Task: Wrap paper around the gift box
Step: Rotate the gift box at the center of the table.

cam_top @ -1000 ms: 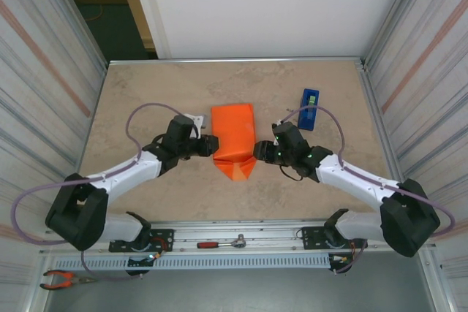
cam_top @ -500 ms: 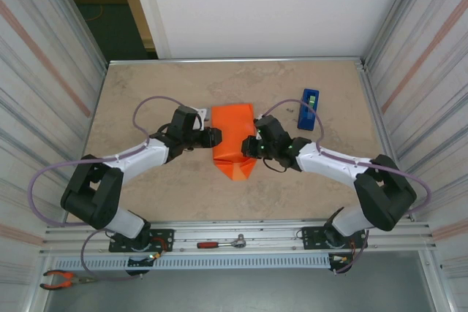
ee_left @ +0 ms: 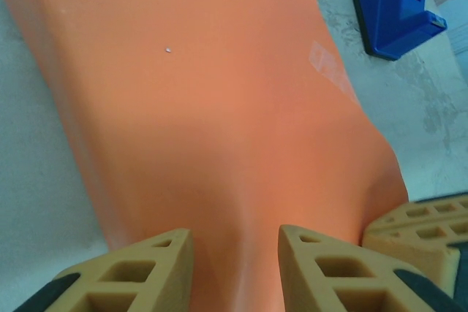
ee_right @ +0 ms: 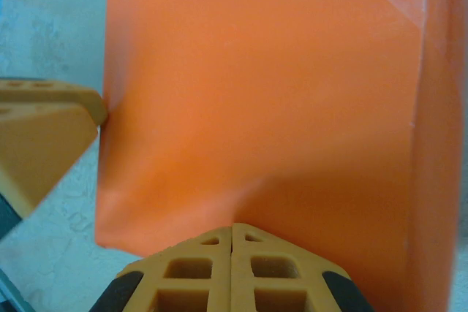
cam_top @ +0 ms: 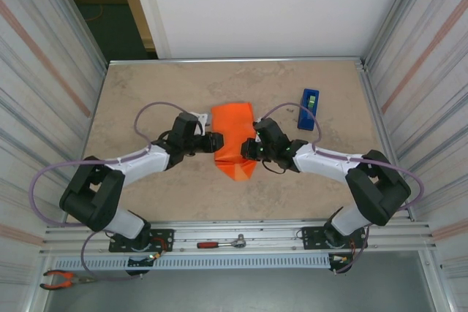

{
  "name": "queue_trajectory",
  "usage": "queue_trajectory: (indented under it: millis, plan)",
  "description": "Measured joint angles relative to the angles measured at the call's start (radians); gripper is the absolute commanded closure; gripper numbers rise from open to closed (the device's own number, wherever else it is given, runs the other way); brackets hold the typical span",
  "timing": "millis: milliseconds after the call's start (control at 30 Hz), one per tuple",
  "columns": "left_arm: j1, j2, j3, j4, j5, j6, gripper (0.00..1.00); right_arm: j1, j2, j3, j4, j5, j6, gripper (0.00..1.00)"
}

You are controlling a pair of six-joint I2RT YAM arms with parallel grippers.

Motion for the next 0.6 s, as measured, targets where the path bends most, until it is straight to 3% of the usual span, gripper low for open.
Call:
queue_trajectory:
  millis: [300,600]
  plan:
    - [-0.071,-0.04,-0.038,0.013,-0.029,-0.043,0.64,-0.004,-0.161,-0.024,-0.048,0.005,-0.003,1.0]
    - [-0.071,-0.051,-0.012,-0.053,-0.055,-0.034,0.64,-0.006,-0.406,-0.269,-0.082,0.045,0.029,1.0]
